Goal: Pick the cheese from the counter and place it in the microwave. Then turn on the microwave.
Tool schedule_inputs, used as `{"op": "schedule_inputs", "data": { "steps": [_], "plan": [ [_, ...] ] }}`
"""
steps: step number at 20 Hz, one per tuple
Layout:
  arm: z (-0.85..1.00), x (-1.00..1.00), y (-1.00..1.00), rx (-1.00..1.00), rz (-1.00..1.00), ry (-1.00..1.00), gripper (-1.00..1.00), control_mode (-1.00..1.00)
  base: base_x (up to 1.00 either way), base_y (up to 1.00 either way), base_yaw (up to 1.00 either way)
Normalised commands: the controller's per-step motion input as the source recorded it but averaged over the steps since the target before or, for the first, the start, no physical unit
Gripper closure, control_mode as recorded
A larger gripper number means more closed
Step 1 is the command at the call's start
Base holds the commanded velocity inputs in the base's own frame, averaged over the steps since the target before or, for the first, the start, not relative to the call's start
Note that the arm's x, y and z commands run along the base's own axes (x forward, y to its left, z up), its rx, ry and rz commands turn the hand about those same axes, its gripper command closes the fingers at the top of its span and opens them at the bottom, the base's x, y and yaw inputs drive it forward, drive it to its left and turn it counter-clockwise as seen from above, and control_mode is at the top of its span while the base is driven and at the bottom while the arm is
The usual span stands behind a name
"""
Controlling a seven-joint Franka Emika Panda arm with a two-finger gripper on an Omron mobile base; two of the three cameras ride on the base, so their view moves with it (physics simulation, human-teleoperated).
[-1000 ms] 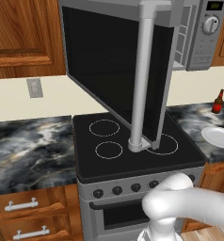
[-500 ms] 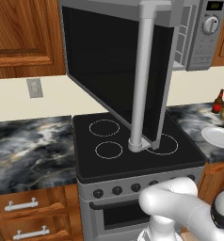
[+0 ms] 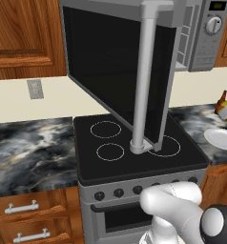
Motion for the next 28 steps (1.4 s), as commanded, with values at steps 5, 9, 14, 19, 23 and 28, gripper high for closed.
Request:
{"op": "schedule_inputs", "data": {
  "steps": [5,9,14,19,23,28],
  "plan": [
    [0.54,-0.26,0.38,0.0,0.0,0.0,1.0,-1.0,0.0,0.0,0.0],
    [0.45,-0.14,0.32,0.0,0.0,-0.02,1.0,-1.0,0.0,0.0,0.0],
    [0.44,-0.09,0.34,0.0,0.0,-0.02,1.0,-1.0,0.0,0.0,0.0],
    [0.43,-0.04,0.37,0.0,0.0,-0.03,1.0,-1.0,0.0,0.0,0.0],
    [0.37,0.0,0.39,0.0,0.0,-0.05,1.0,-1.0,0.0,0.0,0.0],
    [0.27,0.0,0.38,0.0,0.0,-0.07,1.0,-1.0,0.0,0.0,0.0]
  ]
}}
